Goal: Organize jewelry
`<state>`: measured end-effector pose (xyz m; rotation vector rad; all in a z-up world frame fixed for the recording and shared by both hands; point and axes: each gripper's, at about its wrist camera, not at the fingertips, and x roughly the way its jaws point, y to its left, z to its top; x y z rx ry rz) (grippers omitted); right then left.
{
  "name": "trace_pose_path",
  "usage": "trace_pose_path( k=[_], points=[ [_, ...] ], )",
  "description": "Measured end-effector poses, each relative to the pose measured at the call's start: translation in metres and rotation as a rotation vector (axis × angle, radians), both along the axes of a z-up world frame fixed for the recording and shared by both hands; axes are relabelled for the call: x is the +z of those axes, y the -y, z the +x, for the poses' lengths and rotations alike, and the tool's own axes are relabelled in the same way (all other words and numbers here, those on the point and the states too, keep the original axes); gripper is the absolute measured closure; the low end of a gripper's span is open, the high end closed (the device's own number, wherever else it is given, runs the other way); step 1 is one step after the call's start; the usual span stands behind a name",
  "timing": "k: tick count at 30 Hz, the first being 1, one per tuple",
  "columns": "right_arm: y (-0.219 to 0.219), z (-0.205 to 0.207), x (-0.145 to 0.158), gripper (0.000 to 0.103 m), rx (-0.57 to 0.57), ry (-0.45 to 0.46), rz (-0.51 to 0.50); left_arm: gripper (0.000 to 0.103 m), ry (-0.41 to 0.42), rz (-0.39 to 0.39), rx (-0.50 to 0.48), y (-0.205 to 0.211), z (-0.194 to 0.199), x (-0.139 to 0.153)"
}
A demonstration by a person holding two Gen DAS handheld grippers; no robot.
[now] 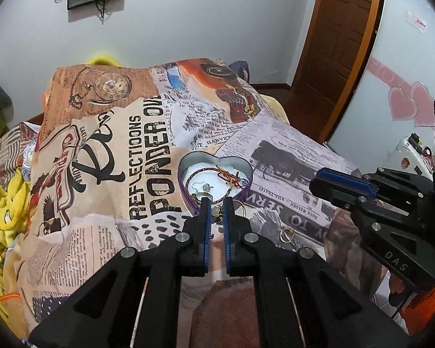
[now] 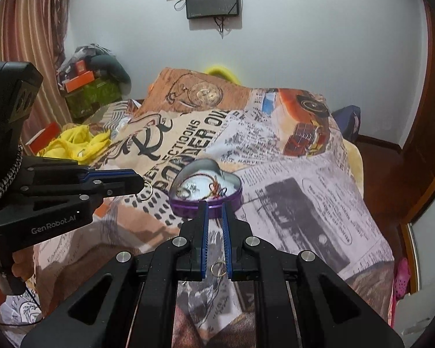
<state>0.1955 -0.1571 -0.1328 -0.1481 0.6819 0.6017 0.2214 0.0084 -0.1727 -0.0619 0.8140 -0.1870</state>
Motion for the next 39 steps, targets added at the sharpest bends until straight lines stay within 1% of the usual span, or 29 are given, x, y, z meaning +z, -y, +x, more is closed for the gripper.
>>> trace_pose_path(
  k=[4,7,8,9,11,14,16,18,21,25,26,28,29,35,39],
  points=[
    [0.002,0.004,-0.008,0.095,-0.004,-0.026,-0.024,0.097,-0.002,0.001,0.005,-0.001,0.0,-0.004],
    [0.005,0.007,-0.021,0.093,0.003,-0.087,-0.036,0.097,-0.015,-0.006,0.004,-0.001,0.0,-0.01],
    [0.006,0.009,-0.028,0.088,0.002,-0.118,-0.04,0.097,-0.02,-0.007,0.004,-0.001,0.0,-0.012],
    [0.006,0.009,-0.033,0.079,0.002,-0.133,-0.046,0.097,-0.028,-0.012,0.005,-0.002,0.0,-0.015],
    [0.007,0.008,-0.042,0.071,0.003,-0.149,-0.063,0.097,-0.036,-0.016,0.005,-0.002,-0.001,-0.019],
    [0.004,0.006,-0.055,0.071,0.026,-0.183,-0.091,0.097,-0.044,-0.018,0.009,-0.003,-0.001,-0.022],
    [0.0,0.006,-0.066,0.071,0.035,-0.207,-0.129,0.097,-0.047,-0.024,0.015,-0.005,0.0,-0.023],
    [-0.004,0.005,-0.073,0.071,0.039,-0.21,-0.152,0.097,-0.048,-0.028,0.019,-0.007,-0.001,-0.024],
    [-0.007,0.002,-0.074,0.071,0.048,-0.182,-0.162,0.097,-0.05,-0.025,0.019,-0.008,0.0,-0.024],
    [-0.008,0.003,-0.076,0.071,0.055,-0.18,-0.159,0.097,-0.048,-0.027,0.022,-0.008,-0.002,-0.024],
    [-0.008,0.003,-0.077,0.072,0.052,-0.177,-0.159,0.097,-0.047,-0.028,0.023,-0.008,-0.002,-0.023],
    [-0.008,0.002,-0.077,0.083,0.046,-0.166,-0.168,0.097,-0.044,-0.026,0.024,-0.008,-0.002,-0.023],
    [-0.009,0.003,-0.077,0.083,0.044,-0.169,-0.166,0.097,-0.043,-0.025,0.024,-0.009,-0.002,-0.022],
    [-0.008,0.004,-0.072,0.084,0.034,-0.174,-0.162,0.097,-0.033,-0.02,0.026,-0.01,-0.004,-0.017],
    [-0.007,0.004,-0.061,0.083,0.023,-0.157,-0.145,0.097,-0.021,-0.018,0.033,-0.012,-0.002,-0.013]
  ],
)
